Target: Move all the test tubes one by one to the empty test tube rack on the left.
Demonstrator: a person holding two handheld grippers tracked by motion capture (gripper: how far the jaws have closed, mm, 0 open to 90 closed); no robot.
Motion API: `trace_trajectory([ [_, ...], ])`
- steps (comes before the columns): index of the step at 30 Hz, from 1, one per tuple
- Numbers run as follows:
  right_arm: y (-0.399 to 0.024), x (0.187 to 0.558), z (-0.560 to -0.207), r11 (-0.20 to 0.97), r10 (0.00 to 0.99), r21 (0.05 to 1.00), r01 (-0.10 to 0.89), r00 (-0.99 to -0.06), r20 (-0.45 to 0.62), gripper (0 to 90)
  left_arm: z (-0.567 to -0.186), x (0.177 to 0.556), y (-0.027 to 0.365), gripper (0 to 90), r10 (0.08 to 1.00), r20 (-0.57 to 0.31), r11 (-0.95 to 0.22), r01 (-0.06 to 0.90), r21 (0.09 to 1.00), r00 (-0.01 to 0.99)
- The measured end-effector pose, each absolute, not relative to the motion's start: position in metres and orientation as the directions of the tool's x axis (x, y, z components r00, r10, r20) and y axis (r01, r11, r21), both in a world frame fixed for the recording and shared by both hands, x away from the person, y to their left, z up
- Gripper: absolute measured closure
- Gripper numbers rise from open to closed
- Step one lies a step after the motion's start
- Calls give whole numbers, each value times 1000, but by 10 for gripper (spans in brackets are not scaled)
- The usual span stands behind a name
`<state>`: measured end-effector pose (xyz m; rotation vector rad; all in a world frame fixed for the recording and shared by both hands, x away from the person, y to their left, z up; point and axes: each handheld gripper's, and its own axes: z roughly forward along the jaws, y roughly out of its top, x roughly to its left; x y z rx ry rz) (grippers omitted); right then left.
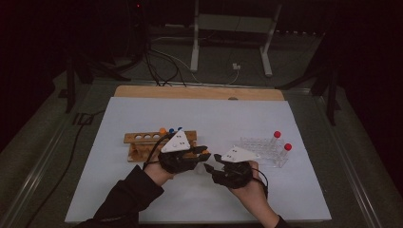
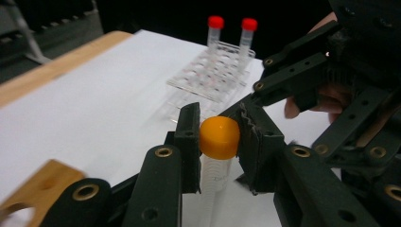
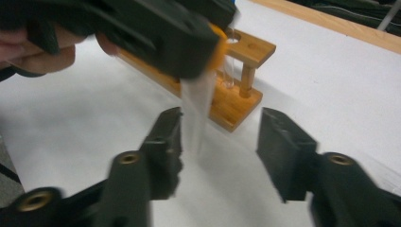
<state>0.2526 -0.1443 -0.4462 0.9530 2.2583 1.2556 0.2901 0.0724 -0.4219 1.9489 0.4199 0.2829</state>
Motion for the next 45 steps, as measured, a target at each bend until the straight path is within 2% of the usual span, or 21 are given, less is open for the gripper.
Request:
trace_trajectory([
  [8, -149, 254, -441, 344, 739, 863, 369, -673, -7, 170, -407, 289, 105, 720, 482, 29, -333, 153, 930, 876],
  [16, -153, 256, -439, 325, 747, 868, 375, -665, 8, 19, -394, 290, 140, 720, 564, 51, -301, 147, 942, 824],
  [29, -161, 256, -436, 303, 737, 883, 359, -676, 22, 0, -381, 302, 184, 720, 699, 79, -260, 150, 954, 710],
  [39, -162, 257, -437, 305, 736, 882, 359, -676, 21, 0, -395, 322, 193, 720, 770, 68, -197, 135, 971, 635],
  [45, -165, 257, -436, 301, 737, 885, 355, -675, 20, 0, -411, 331, 193, 720, 788, 41, -181, 167, 969, 614],
])
